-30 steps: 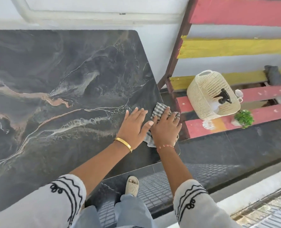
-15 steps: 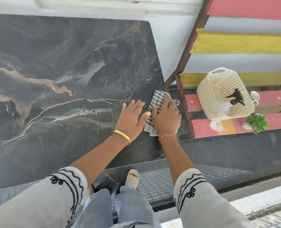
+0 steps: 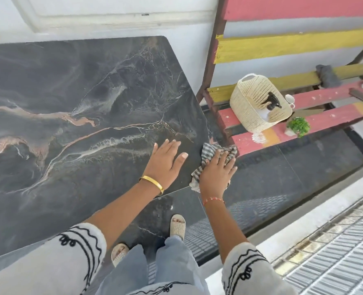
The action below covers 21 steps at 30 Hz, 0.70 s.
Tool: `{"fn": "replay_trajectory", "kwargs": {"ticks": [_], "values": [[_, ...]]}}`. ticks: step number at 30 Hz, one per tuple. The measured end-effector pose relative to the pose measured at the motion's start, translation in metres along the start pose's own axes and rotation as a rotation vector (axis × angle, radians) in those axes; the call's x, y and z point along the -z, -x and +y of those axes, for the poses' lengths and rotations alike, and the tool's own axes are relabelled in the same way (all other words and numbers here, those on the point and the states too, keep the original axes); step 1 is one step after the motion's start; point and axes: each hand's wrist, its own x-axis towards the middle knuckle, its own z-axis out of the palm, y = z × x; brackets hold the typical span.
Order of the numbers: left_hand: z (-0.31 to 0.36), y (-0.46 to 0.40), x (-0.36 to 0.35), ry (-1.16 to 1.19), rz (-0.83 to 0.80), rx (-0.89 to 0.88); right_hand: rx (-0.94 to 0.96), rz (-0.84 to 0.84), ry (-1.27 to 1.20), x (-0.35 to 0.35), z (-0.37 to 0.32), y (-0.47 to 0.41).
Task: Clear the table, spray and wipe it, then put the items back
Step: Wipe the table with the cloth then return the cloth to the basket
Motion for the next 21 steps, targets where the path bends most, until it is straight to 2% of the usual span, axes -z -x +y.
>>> {"fn": "replay_trajectory", "kwargs": {"ticks": [4,10,12,13,15,17,19,21], "values": [[-0.01,0.02,0.012,0.018,-0.002,0.044,0.185,0.176,-0.006,-0.019,-0.026,0.049],[-0.028,0.04,0.044,0.066,0.074,0.101,0.452,0.107,-0.13,-0.015,-0.085,0.1],[-0.034,0.045,0.06,0.086,0.13,0.113,0.511,0.144,-0.278,-0.008,-0.099,0.112],[-0.038,0.048,0.068,0.093,0.156,0.128,0.491,0.109,-0.374,0.0,-0.106,0.114],[-0.047,0.052,0.085,0.115,0.214,0.163,0.348,-0.1,-0.625,0.015,-0.121,0.109],[-0.053,0.055,0.099,0.145,0.278,0.192,0.122,-0.4,-1.119,0.027,-0.133,0.097],[-0.057,0.059,0.111,0.166,0.345,0.227,-0.041,-0.669,-1.5,0.036,-0.142,0.084],[-0.06,0.063,0.117,0.186,0.385,0.255,-0.117,-0.753,-1.581,0.04,-0.142,0.071]]}}
